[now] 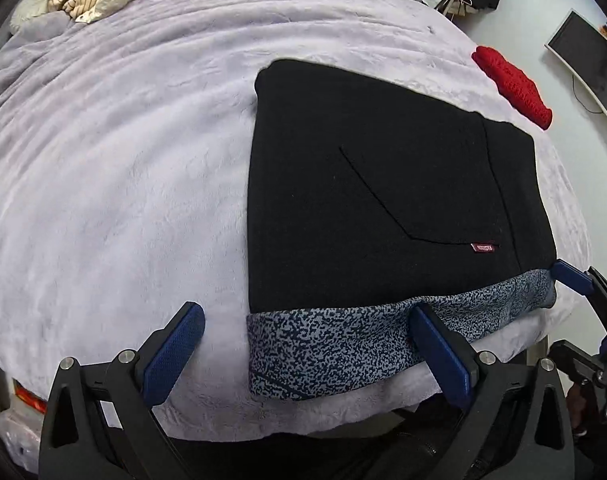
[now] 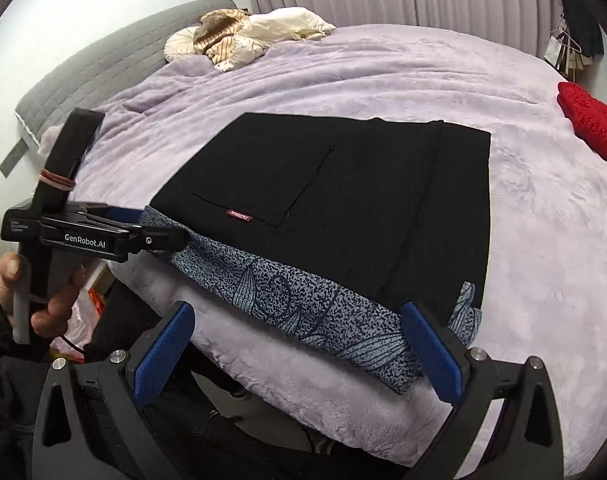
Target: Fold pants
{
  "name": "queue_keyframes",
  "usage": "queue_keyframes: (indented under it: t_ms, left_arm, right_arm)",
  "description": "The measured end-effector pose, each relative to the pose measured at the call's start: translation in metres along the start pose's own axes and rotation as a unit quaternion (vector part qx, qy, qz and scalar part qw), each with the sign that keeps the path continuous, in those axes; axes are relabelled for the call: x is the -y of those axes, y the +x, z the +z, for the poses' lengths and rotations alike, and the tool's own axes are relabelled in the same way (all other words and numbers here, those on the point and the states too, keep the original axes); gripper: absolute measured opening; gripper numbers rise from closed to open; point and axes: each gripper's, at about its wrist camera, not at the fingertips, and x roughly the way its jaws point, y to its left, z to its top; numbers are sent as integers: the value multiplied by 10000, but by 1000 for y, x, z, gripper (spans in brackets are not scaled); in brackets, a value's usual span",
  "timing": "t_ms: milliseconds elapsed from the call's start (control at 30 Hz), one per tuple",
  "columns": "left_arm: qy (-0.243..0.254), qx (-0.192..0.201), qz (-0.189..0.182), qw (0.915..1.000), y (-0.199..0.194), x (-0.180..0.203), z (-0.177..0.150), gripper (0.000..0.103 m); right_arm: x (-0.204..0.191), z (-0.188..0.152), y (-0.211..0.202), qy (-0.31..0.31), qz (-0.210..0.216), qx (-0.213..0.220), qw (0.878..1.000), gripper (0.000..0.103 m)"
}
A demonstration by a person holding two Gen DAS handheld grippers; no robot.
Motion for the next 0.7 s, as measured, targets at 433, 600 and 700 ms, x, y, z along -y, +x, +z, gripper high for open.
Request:
queue_keyframes:
  t_ms: [433, 600, 700]
  left_arm:
    - [-795, 323, -55, 9963, -8, -26, 21, 103]
    - [-789, 49, 360, 9962, 6, -38, 39, 103]
    - [-794, 127, 265, 9964, 2, -39, 50, 103]
  right_arm:
    - [-1, 19, 4, -4, -291, 71, 9996, 103]
    - [8, 28, 25, 166, -84, -184, 9997, 103]
    - [2, 35, 29, -99, -376, -215, 9990, 103]
